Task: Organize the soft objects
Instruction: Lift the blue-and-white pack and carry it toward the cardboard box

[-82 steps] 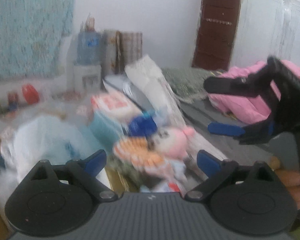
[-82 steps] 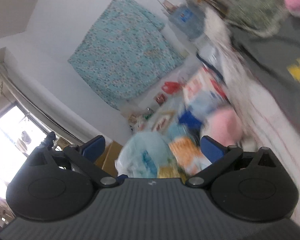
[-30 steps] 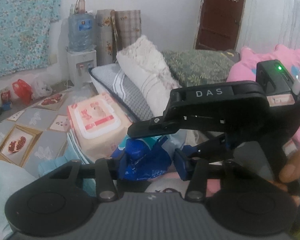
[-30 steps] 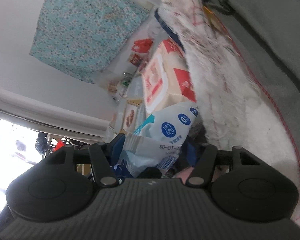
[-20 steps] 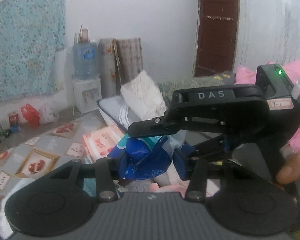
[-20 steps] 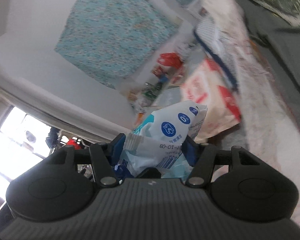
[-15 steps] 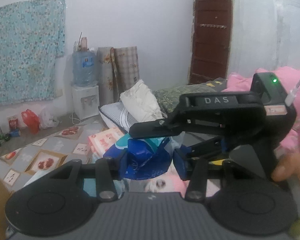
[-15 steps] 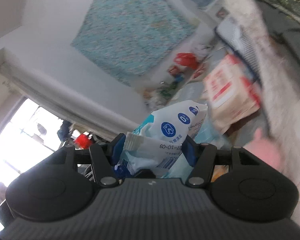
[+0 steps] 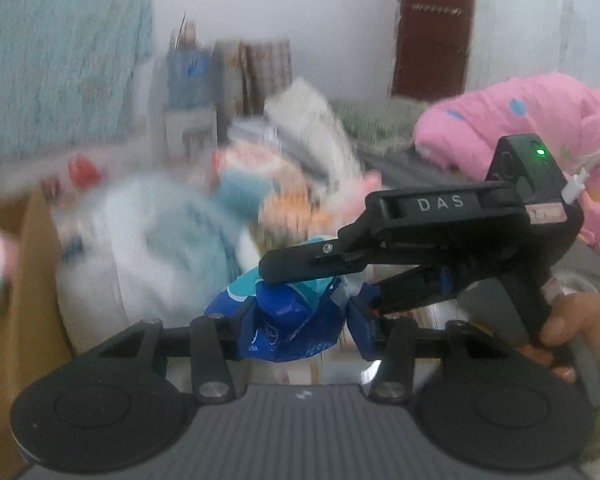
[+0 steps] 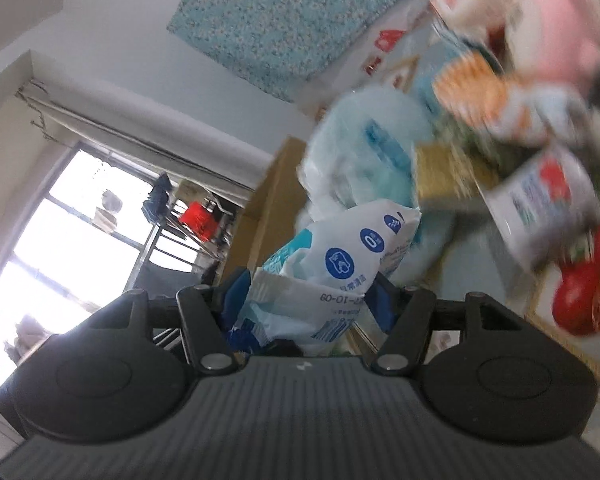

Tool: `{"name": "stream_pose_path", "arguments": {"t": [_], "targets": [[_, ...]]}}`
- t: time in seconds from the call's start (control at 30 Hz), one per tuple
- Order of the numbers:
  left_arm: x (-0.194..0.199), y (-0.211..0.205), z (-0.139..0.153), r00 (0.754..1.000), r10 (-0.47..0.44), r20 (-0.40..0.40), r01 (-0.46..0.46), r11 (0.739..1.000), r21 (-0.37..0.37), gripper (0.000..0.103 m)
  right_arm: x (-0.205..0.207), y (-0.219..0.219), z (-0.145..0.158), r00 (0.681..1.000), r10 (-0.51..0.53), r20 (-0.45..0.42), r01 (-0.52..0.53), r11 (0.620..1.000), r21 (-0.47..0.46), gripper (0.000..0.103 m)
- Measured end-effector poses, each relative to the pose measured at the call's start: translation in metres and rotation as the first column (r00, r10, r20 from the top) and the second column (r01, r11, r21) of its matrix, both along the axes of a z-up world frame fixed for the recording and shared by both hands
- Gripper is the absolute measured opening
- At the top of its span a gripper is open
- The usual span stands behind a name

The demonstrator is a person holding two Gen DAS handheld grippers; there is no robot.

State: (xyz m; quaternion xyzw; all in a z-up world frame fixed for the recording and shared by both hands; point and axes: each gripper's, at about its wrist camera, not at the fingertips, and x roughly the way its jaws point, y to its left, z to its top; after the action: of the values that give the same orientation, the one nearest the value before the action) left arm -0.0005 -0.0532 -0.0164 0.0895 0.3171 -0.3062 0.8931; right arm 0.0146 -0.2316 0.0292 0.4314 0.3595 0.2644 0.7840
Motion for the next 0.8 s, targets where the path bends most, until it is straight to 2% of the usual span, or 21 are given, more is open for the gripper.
{"name": "stream_pose_path", "arguments": {"t": [0.1, 0.17, 0.27, 0.4, 0.53, 0.6, 0.67, 0.8], "targets": [[0.002, 0.008, -0.023, 0.991, -0.009, -0.132, 0.006, 1.000, -0.021, 0.049, -0.017, 0.008, -0.025, 0.999, 0.001, -0.051, -0.002, 1.000, -0.028, 0.062], [0.000, 0.011, -0.036, 0.983, -0.025, -0.182, 0.018, 0.999, -0.040, 0.054, -0.032, 0.008, -0.040, 0.996, -0.005, -0.091, 0.003, 1.000, -0.028, 0.062], [-0.003, 0.012, -0.048, 0.978, -0.036, -0.204, 0.029, 0.999, -0.036, 0.057, -0.045, -0.002, -0.054, 0.993, -0.017, -0.120, 0.019, 1.000, 0.018, 0.063], [-0.002, 0.014, -0.058, 0.970, -0.046, -0.239, 0.041, 0.999, -0.025, 0.059, -0.057, -0.011, -0.056, 0.988, -0.048, -0.149, 0.045, 0.999, -0.018, 0.068], [0.003, 0.016, -0.067, 0.959, -0.044, -0.281, 0.038, 0.999, -0.029, 0.059, -0.059, -0.024, -0.057, 0.987, -0.098, -0.130, 0.094, 0.995, -0.039, 0.068], [0.008, 0.020, -0.068, 0.949, -0.042, -0.312, 0.033, 0.999, -0.035, 0.059, -0.056, -0.025, -0.056, 0.989, -0.102, -0.108, 0.096, 0.994, -0.053, 0.062], [0.012, 0.024, -0.068, 0.942, -0.049, -0.333, 0.038, 0.999, -0.039, 0.062, -0.051, -0.020, -0.057, 0.991, -0.091, -0.102, 0.083, 0.993, -0.079, 0.051], [0.019, 0.039, -0.069, 0.930, -0.051, -0.364, 0.024, 0.997, -0.080, 0.072, -0.037, -0.009, -0.067, 0.989, -0.071, -0.131, 0.060, 0.994, -0.088, 0.046]]}}
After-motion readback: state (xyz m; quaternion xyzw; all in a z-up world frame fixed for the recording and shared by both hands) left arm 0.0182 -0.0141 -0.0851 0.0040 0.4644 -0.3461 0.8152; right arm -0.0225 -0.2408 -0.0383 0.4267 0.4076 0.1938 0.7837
